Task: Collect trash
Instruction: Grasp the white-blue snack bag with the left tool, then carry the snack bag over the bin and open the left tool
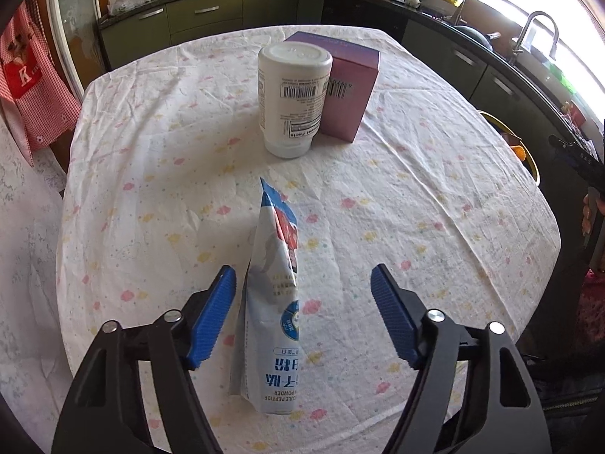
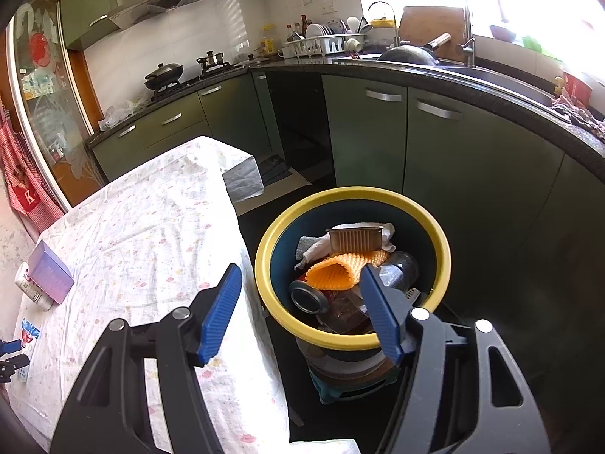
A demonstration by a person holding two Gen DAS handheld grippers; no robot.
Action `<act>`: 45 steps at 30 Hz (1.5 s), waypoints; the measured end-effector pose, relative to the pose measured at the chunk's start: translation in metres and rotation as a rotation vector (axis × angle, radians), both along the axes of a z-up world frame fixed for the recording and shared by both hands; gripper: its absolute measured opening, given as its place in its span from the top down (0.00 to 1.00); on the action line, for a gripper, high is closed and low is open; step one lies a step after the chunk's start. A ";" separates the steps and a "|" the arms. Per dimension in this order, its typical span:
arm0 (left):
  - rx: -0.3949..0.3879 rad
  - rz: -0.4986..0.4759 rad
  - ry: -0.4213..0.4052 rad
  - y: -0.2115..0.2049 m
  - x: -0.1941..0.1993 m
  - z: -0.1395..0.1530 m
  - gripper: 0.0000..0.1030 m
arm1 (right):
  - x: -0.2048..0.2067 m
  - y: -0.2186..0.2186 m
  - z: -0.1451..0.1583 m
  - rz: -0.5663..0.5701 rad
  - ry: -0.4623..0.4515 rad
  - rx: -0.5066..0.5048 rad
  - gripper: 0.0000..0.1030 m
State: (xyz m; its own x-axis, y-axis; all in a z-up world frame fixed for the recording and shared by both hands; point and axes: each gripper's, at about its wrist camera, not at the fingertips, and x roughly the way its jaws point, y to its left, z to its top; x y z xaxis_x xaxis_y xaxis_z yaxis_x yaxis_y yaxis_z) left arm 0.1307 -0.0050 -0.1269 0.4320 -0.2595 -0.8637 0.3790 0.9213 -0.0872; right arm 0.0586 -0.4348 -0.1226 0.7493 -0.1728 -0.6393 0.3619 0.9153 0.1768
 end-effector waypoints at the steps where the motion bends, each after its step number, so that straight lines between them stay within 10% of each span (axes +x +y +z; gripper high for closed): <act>1: -0.002 0.005 0.008 0.001 0.001 -0.002 0.36 | 0.000 0.000 0.000 0.002 -0.001 0.000 0.40; 13: 0.000 0.047 0.023 0.016 0.005 -0.003 0.72 | 0.004 0.004 0.001 0.024 0.005 -0.001 0.39; 29: -0.055 -0.132 -0.046 -0.040 -0.017 0.032 0.78 | -0.002 -0.002 0.005 0.000 -0.010 -0.003 0.39; 45: -0.156 -0.596 -0.087 -0.298 0.033 0.094 0.78 | -0.050 -0.068 0.006 -0.160 -0.067 0.048 0.39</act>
State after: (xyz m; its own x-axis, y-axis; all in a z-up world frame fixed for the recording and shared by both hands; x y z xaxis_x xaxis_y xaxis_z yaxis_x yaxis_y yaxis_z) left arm 0.1633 -0.3035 -0.0330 0.2411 -0.5978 -0.7645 0.8360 0.5280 -0.1492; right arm 0.0083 -0.5032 -0.1168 0.7559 -0.2641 -0.5991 0.4884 0.8368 0.2474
